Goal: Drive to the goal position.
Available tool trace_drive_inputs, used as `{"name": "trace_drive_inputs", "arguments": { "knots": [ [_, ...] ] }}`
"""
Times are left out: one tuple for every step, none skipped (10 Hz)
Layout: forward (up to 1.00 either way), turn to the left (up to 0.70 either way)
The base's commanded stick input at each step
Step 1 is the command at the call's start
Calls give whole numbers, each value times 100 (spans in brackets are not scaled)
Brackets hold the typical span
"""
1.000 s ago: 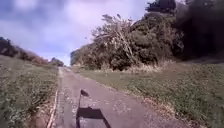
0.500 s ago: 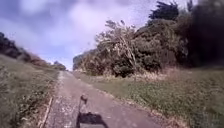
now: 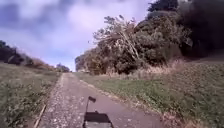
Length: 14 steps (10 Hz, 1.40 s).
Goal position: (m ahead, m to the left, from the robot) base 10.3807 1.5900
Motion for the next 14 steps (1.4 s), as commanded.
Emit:
{"name": "trace_drive_inputs", "arguments": {
  "knots": [
    [70,14],
    [70,14],
    [70,14],
    [70,14],
    [70,14],
    [70,14],
    [64,15],
    [35,23],
    [7,30],
    [6,47],
    [4,65],
    [4,70],
    [4,69],
    [4,14]
  ]
}}
